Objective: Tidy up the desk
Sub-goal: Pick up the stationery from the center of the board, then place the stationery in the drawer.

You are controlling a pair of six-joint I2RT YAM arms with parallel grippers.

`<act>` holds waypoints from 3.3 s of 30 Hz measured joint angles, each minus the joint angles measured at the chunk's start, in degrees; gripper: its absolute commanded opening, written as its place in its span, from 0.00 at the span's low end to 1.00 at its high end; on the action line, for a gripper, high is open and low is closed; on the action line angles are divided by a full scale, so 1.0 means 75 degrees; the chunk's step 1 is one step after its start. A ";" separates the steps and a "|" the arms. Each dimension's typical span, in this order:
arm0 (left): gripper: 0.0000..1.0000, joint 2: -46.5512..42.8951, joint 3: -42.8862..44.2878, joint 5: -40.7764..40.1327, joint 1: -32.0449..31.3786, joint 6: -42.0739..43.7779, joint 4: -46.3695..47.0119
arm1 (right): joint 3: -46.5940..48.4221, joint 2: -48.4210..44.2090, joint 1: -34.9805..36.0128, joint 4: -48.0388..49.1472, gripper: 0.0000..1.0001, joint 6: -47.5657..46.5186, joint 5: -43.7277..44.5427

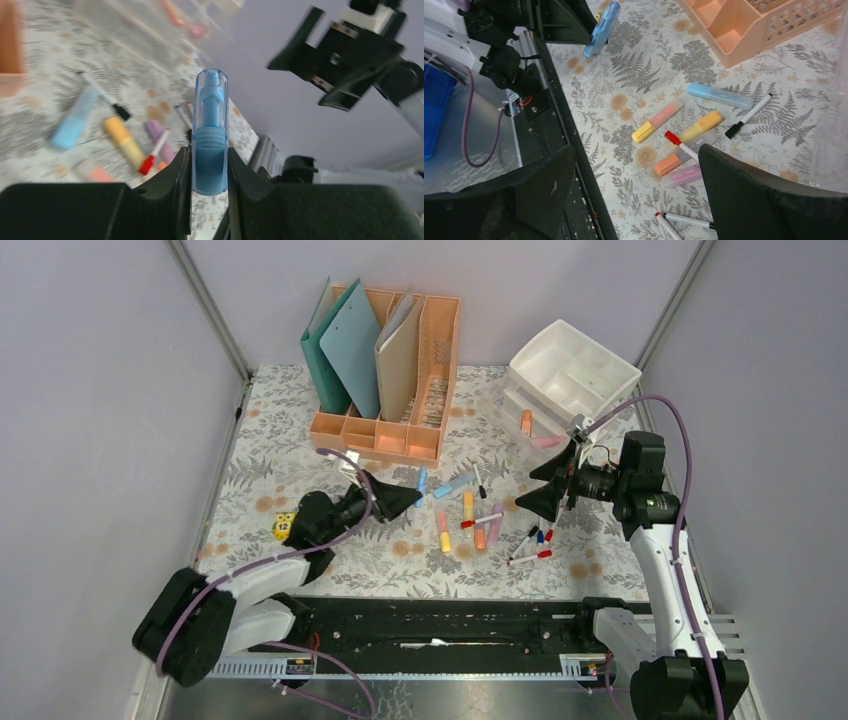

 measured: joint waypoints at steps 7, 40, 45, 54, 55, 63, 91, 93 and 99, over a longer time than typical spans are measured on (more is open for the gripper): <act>0.00 0.1848 0.1402 -0.0393 -0.2031 0.0632 0.1163 | -0.0385 0.0117 0.0000 0.0729 1.00 0.0915 -0.0449; 0.04 0.4124 0.3943 -0.4811 -0.5050 0.3314 0.0271 | -0.1279 0.0525 0.0734 0.3182 0.34 0.3555 0.0347; 0.26 0.4127 0.4010 -0.4951 -0.5117 0.3497 0.0020 | -0.1218 0.0705 0.0836 0.2789 0.00 0.3314 0.0682; 0.81 0.3920 0.3762 -0.4937 -0.5135 0.3666 -0.0023 | -0.1148 0.0586 0.0874 0.2401 0.00 0.2795 0.0764; 0.86 0.3783 0.3599 -0.4934 -0.5138 0.3678 -0.0009 | -0.1145 0.0536 0.0874 0.2369 0.00 0.2719 0.0761; 0.99 0.2428 0.2285 -0.4998 -0.5138 0.4089 0.0044 | -0.0871 0.0417 0.0877 0.1853 0.00 0.1935 0.0644; 0.99 -0.1772 -0.1064 -0.6420 -0.4995 0.3235 -0.1751 | 0.2926 0.3118 0.0988 0.0493 0.00 -0.0688 0.3462; 0.99 -0.1859 -0.1067 -0.6452 -0.4995 0.3203 -0.1804 | 0.2926 0.3281 0.1032 0.0428 0.00 -0.0691 0.3459; 0.99 -0.1926 -0.1122 -0.6528 -0.4995 0.3098 -0.1853 | 0.2926 0.3450 0.1075 0.0370 0.00 -0.0711 0.3459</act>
